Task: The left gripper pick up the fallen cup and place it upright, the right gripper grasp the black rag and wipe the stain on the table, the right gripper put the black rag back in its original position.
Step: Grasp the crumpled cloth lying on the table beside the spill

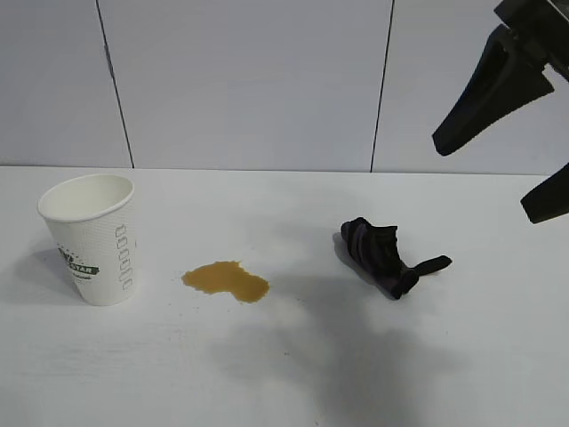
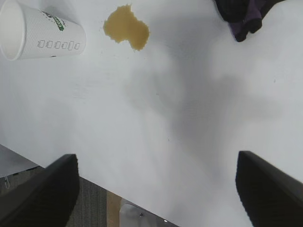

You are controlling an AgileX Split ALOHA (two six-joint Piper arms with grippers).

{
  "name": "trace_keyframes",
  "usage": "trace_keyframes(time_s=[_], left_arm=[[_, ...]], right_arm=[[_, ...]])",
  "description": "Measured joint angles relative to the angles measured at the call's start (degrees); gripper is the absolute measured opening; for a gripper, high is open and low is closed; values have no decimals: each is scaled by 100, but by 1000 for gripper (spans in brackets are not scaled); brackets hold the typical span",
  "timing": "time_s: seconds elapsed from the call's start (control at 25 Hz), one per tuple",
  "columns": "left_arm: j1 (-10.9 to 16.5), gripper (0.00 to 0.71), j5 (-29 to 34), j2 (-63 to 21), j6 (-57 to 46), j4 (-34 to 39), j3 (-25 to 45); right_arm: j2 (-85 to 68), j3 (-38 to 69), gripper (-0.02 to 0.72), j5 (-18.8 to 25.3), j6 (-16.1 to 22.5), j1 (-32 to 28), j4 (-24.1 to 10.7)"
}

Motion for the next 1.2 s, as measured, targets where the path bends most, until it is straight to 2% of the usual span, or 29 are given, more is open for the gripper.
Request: trace_keyframes(time_s=[0.28,0.52,0.68,0.96,1.2], left_arm=[[0,662,-13,-537,-71,0,1018],[0,662,-522,-537,-77,-260,1579],[-24,662,-710,-537,-88,-268,1713],[-499,662,-832,-537,-88,-268,1810],[-531,661,-852,-537,-94,-268,1810]], right_arm=[[0,0,622,0,0,0,-6],[0,0,622,0,-5,0,-6],[0,0,622,-4,-5,0,-13],[0,0,622,-4,-5,0,-24],[0,0,622,-4,-132,0,-37]])
